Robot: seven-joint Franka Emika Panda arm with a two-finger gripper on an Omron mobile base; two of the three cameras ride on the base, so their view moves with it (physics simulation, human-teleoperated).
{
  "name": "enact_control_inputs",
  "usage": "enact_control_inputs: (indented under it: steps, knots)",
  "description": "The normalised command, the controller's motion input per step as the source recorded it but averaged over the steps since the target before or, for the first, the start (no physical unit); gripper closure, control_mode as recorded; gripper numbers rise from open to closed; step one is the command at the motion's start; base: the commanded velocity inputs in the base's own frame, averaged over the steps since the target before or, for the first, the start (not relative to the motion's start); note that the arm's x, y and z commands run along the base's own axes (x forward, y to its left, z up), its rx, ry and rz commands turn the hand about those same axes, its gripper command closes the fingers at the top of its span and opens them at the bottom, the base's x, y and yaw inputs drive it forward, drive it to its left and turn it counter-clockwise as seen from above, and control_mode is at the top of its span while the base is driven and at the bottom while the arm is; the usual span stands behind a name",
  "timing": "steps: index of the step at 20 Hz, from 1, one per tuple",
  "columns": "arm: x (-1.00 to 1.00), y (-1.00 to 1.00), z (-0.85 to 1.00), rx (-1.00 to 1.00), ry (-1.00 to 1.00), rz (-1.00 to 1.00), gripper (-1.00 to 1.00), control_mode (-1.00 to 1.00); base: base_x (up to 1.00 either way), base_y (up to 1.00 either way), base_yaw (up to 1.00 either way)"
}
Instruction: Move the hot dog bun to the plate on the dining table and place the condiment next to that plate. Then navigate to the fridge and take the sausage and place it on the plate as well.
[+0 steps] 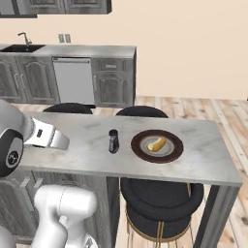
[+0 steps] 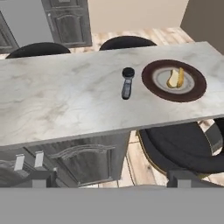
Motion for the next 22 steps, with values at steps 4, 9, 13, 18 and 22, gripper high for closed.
enact_control_inputs:
  steps: [4,9,13,18,22]
  knots:
    - [0.00,0.00,0.00,0.00,0.00,0.00,-1.00,1.00,-0.99,0.14,0.24]
    - [0.00,0.00,0.00,0.00,0.00,0.00,-1.00,1.00,-0.75,0.20,0.53]
    - [0.00,0.00,0.00,0.00,0.00,0.00,-1.00,1.00,-0.18,0.48,0.80]
    - [0.00,0.00,0.00,0.00,0.00,0.00,-1.00,1.00,-0.15,0.44,0.84]
    - [0.00,0.00,0.00,0.00,0.00,0.00,-1.00,1.00,-0.11,0.37,0.85]
